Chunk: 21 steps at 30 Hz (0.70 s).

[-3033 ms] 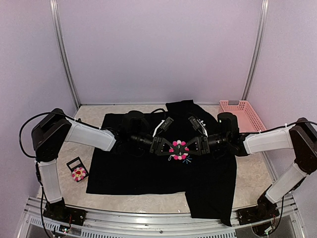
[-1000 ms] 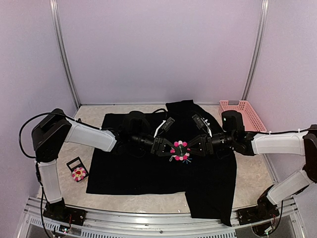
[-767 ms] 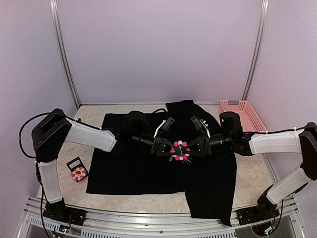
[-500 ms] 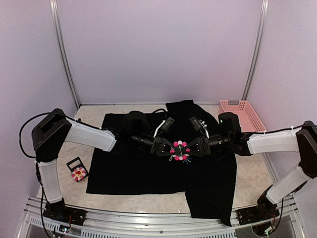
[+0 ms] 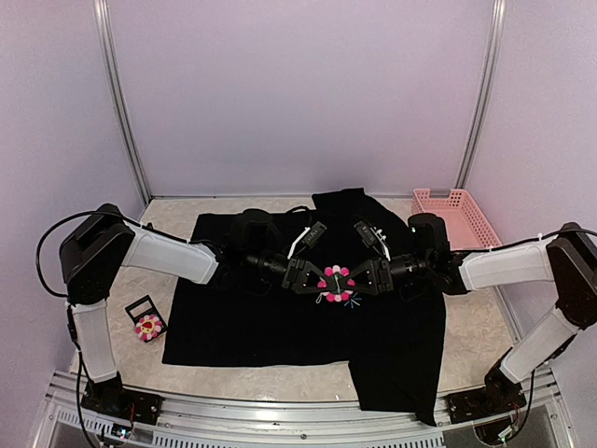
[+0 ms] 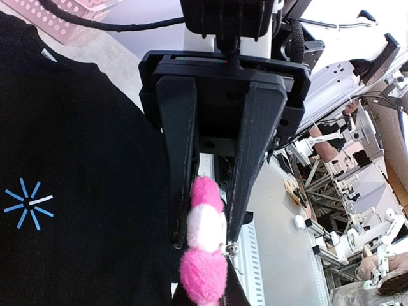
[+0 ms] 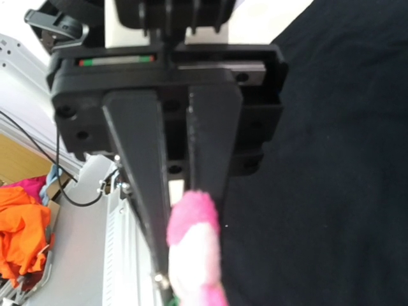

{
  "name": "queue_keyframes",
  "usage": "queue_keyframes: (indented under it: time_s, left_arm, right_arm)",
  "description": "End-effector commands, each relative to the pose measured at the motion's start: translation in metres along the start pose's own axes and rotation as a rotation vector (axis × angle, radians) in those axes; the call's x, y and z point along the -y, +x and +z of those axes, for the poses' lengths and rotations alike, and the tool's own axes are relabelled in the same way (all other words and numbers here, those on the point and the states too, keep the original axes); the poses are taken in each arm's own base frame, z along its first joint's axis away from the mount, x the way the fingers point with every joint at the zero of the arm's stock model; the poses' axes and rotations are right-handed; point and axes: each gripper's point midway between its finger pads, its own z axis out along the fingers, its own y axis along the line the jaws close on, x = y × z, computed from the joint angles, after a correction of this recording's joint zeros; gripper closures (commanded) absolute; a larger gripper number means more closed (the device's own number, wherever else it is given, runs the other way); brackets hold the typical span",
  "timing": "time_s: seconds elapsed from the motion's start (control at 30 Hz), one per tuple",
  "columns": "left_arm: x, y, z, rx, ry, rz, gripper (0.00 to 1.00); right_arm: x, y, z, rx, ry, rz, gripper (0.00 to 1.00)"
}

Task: Pin the brooch onto the clothing
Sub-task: Pass from the left arm to the right

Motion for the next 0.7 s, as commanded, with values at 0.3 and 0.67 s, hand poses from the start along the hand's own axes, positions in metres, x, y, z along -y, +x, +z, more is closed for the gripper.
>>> queue_keyframes:
  time_s: [0.3, 0.67]
  left_arm:
    - [0.025, -0.019, 0.005, 0.031, 0.06, 0.094, 1.0]
    - [0.017, -0.025, -0.005, 0.075, 0.009, 0.1, 0.82]
  right_arm:
    - [-0.004, 0.006, 0.019, -0.018, -0.06, 0.01, 1.0]
    - [0.004, 0.002, 0.014, 0.018, 0.015, 0.022, 1.0]
